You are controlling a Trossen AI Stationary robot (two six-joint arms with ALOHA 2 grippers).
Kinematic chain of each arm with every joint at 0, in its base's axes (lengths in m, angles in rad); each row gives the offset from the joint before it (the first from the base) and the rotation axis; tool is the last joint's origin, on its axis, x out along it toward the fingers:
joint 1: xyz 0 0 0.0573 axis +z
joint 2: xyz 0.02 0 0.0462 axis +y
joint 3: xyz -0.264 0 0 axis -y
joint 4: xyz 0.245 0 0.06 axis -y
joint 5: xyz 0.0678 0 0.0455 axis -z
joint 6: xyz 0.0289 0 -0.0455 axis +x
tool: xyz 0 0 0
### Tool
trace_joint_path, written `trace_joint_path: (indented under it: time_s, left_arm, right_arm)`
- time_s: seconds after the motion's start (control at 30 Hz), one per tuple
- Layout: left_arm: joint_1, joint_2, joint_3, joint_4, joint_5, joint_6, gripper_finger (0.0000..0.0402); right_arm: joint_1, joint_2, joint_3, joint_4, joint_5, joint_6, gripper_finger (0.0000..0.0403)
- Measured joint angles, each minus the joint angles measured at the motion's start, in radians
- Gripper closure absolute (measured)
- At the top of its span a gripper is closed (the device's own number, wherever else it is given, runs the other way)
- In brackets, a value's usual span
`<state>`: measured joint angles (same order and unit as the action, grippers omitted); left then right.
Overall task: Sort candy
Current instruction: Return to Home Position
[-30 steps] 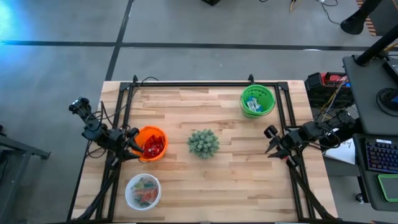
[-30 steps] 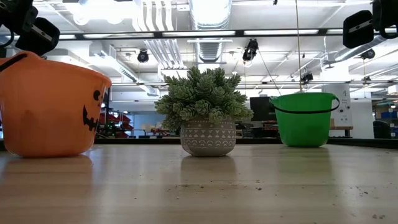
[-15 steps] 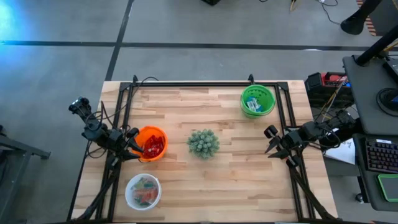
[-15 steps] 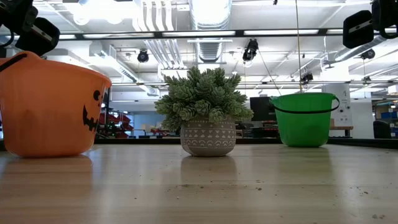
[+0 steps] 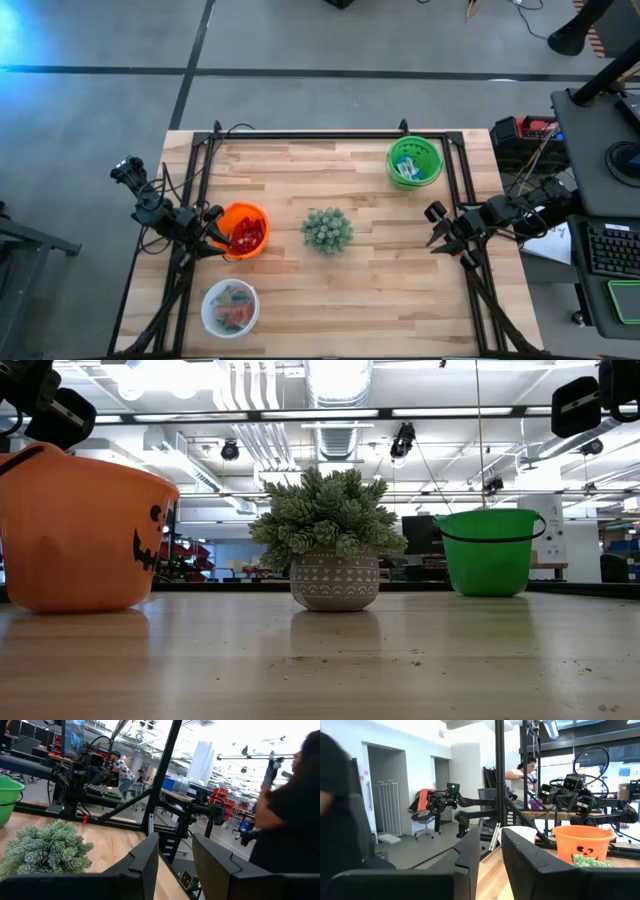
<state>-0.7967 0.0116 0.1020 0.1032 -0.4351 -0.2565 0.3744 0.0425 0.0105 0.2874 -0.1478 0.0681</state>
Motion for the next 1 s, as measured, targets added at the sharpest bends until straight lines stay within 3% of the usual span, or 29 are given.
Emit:
trace_joint_path:
  time_s: [1.0]
  left_arm:
    - [0.0, 0.0, 0.0, 0.0, 0.0, 0.0, 0.0299]
  right_arm:
    - [0.0, 0.0, 0.0, 0.0, 0.0, -0.001, 0.0325]
